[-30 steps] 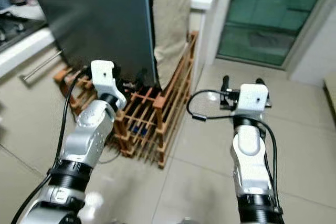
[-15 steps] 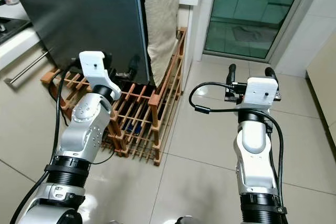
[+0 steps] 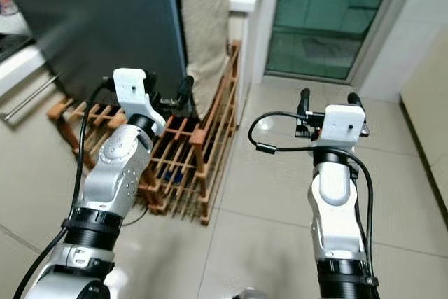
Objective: Restocking fridge
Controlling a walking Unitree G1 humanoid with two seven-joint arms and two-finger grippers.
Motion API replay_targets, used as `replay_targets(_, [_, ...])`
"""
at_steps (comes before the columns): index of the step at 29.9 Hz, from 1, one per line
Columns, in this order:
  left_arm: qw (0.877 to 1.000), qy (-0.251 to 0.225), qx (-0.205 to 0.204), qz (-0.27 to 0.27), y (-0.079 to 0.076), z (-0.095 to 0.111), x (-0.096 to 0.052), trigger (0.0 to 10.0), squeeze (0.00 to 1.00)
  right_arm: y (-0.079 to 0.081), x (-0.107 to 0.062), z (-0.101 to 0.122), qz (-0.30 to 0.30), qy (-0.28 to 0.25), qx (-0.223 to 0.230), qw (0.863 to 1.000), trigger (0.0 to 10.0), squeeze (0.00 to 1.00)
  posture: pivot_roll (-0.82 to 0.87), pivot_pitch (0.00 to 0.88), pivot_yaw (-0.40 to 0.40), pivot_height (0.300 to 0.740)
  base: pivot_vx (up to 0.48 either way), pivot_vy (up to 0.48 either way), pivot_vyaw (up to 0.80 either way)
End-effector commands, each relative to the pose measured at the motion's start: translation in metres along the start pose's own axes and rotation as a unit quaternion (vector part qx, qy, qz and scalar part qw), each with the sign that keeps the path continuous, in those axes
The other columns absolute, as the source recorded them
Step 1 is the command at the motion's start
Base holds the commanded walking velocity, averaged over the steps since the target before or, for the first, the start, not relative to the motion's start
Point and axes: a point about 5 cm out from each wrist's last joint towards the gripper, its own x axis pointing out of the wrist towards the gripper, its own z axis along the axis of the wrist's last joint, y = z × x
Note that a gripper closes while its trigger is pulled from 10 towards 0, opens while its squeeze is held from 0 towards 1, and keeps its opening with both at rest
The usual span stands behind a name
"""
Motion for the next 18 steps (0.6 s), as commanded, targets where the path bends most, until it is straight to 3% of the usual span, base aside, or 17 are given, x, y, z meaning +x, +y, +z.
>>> replay_targets(1, [1.0,0.0,0.004,-0.013,-0.005,0.002,0.003,10.0,0.0,-0.002,0.0,-0.002,-0.003,0.008,-0.001,1.0,10.0,0.51,-0.17,0.046,0.042,0.732,0.405,-0.255,0.0])
replay_targets(9, [1.0,-0.002,-0.009,0.01,0.0,0.003,0.003,10.0,0.0,-0.001,0.0,-0.003,0.002,0.011,-0.001,1.0,10.0,0.51,-0.17,0.046,0.042,0.732,0.44,-0.065,0.0])
replay_targets(11, [1.0,0.0,-0.01,0.016,0.002,0.003,0.004,10.0,0.0,0.0,0.0,-0.003,0.004,0.011,-0.001,1.0,10.0,0.52,-0.17,0.046,0.042,0.732,0.364,0.304,0.0])
replay_targets(16, [1.0,0.002,-0.016,0.026,0.005,0.002,0.004,10.0,0.0,0.001,0.0,-0.004,0.009,0.013,-0.001,1.0,10.0,0.51,-0.17,0.046,0.042,0.732,0.0,0.405,0.0])
replay_targets(18, [1.0,0.004,-0.009,0.029,0.004,0.002,0.005,10.0,0.0,0.0,0.0,-0.004,0.009,0.013,-0.002,1.0,10.0,0.52,-0.17,0.047,0.04,0.732,0.0,0.0,0.0])
